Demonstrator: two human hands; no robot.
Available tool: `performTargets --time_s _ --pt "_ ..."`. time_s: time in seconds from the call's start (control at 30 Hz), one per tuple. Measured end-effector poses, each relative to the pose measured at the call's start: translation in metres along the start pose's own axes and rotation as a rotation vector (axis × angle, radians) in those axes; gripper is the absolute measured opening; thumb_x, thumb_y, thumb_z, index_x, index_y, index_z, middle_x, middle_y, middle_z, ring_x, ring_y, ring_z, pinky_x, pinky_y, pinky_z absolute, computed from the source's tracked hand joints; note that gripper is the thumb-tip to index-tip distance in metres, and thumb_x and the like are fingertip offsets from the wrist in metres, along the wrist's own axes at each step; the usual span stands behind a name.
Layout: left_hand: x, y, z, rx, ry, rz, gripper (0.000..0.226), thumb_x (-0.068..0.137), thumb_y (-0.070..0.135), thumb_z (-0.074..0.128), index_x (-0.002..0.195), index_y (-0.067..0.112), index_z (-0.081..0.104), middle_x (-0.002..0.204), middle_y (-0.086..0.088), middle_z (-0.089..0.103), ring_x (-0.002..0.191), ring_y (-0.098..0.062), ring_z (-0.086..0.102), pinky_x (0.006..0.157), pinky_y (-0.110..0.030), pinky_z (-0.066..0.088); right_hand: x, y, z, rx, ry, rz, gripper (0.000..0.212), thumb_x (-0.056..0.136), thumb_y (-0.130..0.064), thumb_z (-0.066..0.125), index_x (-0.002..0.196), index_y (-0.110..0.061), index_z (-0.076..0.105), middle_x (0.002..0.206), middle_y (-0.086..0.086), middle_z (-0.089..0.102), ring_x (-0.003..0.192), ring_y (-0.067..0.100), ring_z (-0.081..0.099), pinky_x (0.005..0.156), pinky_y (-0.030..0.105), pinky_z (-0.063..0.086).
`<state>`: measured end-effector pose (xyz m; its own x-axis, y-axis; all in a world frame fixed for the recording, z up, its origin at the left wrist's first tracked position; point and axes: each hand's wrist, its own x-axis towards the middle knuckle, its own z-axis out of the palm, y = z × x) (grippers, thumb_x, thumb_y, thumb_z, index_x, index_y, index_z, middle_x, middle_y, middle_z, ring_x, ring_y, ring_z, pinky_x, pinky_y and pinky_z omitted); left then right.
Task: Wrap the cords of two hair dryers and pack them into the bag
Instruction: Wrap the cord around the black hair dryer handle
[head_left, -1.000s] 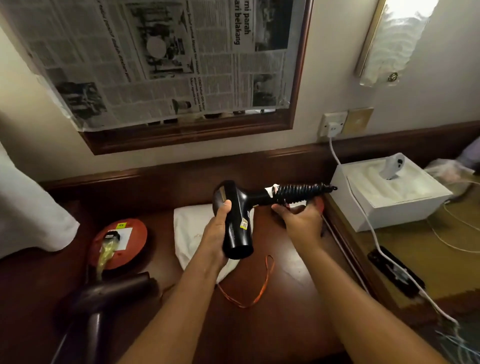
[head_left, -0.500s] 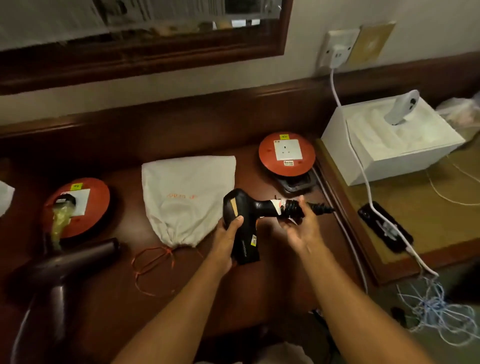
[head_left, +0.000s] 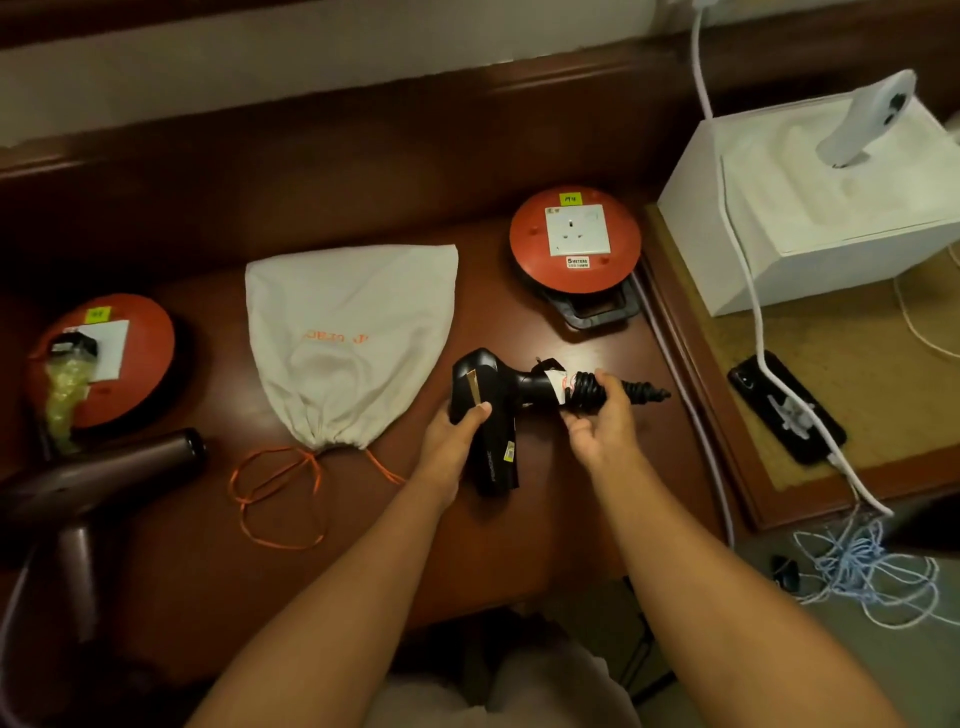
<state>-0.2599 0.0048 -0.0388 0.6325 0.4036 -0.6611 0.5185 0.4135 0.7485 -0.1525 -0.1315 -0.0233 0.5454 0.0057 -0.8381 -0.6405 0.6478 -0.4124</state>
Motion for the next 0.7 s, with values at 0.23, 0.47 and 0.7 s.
performTargets --time_s 0.23,0.47,0.7 --pt "0.008 0.001 0.0 0.073 0.129 0.142 0.043 0.088 0.025 0.068 0.128 0.024 0.054 0.115 0.007 0.064 0.108 -0.012 0.061 0.089 -0.028 0.051 0.01 0.008 -0.002 0.015 -0.048 0.051 0.023 0.089 -0.012 0.062 0.111 -0.009 0.054 0.113 0.015 0.062 0.103 0.027 0.061 0.089 0.041 0.05" --pt "0.01 0.0 -0.004 0.171 0.227 0.227 0.054 0.091 0.023 0.065 0.141 0.021 0.045 0.12 0.015 0.05 0.111 -0.001 0.047 0.092 -0.02 0.039 0.012 0.017 -0.006 -0.111 -0.054 0.078 0.034 0.091 -0.019 0.064 0.12 -0.007 0.049 0.124 0.016 0.057 0.112 0.028 0.057 0.097 0.04 0.048" --pt "0.019 -0.017 -0.006 0.269 0.257 0.263 0.078 0.074 0.059 0.06 0.144 0.03 0.04 0.143 0.007 0.048 0.133 -0.01 0.044 0.112 -0.043 0.037 0.008 0.017 -0.008 -0.328 0.067 -0.054 0.054 0.087 -0.026 0.069 0.131 -0.005 0.046 0.133 0.012 0.055 0.121 0.029 0.055 0.098 0.04 0.05"
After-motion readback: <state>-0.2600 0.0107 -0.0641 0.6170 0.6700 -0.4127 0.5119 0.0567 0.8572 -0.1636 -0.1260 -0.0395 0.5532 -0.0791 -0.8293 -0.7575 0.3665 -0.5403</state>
